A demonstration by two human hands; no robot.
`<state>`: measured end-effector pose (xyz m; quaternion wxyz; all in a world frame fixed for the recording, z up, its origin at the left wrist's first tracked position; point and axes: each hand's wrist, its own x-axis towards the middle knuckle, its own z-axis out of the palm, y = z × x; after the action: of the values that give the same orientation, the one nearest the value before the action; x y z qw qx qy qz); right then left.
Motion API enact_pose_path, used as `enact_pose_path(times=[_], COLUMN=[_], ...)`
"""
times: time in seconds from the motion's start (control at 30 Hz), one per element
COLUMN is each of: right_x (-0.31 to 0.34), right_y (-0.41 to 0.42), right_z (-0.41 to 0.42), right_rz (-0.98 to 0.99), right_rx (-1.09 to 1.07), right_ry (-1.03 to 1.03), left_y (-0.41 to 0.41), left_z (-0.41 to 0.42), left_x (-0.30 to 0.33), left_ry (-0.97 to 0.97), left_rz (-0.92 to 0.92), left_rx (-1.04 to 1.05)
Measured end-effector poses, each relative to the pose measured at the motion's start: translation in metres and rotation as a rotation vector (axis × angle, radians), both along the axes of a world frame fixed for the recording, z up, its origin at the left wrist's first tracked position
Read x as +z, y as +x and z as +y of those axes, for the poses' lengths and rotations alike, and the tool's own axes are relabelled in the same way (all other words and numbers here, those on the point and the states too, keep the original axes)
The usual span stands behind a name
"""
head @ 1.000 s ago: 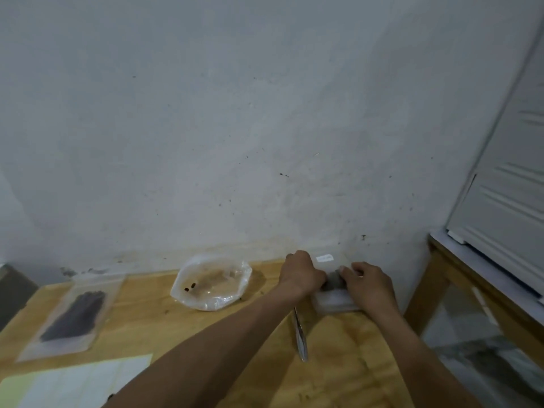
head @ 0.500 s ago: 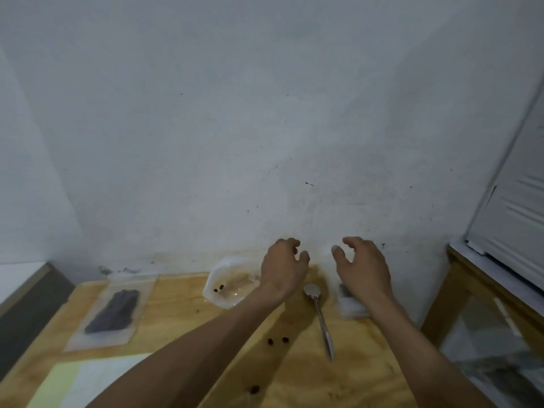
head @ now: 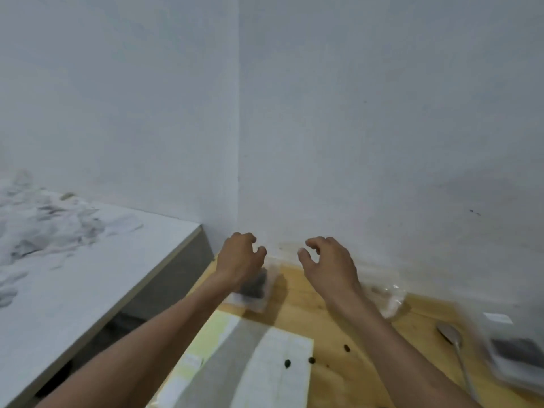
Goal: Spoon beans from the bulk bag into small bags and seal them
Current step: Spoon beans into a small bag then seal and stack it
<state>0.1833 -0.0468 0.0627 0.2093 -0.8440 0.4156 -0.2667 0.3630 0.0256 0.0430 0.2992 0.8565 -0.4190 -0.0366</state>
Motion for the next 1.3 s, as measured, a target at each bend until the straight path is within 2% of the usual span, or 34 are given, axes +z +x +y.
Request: enact_pose_path(times=[0.1,0.2,0.37,0.53,0.67,0.8,0.9,1.0,1.1,1.2,1.3], right_x=[-0.014,-0.036,-0.055,-0.058,-0.064,-0.057,-0.050,-0.047,-0.039,-0.037,-0.037], right_y=[0.037,0.057,0.075,0.073,0.063,0.060,0.062,0.065,0.069,0.077,0.082], right_z=[0.016,0.024,0.020,0.012,0.013,0.016,0.025,0.038,0.059,0.082,0.104], right_rz=[0.195,0.290,0.057,-0.218,-0.303,-0.414,-0.434,-0.276,-0.079,0.220,0.507], right_rx=[0.011,-0.005,-0.105,-0.104,-0.046,0.026,0.075,0.057,0.190,0.445,0.508], right_ry=[0.069,0.314,0.574,0.828,0.741,0.674,0.664,0.473,0.290,0.342,0.338], left_y=[0.027,0.033,0.023,0.017,0.029,0.038,0.041,0.047,0.056,0.059,0.056], left_z=[0.023,0.035,0.033,0.029,0.037,0.048,0.056,0.065,0.076,0.087,0.096], left_x=[-0.017,-0.037,-0.047,-0.044,-0.045,-0.035,-0.021,-0.013,-0.008,-0.007,-0.008], left_ry=[0.223,0.252,0.022,-0.143,-0.218,-0.544,-0.728,-0.829,-0.904,-0.903,-0.886], left_rz=[0.058,0.218,0.617,0.769,0.735,0.947,0.956,0.882,0.872,0.851,0.773], left_rx=[0.073,0.038,0.035,0.162,0.253,0.065,0.012,0.049,0.138,0.231,0.283])
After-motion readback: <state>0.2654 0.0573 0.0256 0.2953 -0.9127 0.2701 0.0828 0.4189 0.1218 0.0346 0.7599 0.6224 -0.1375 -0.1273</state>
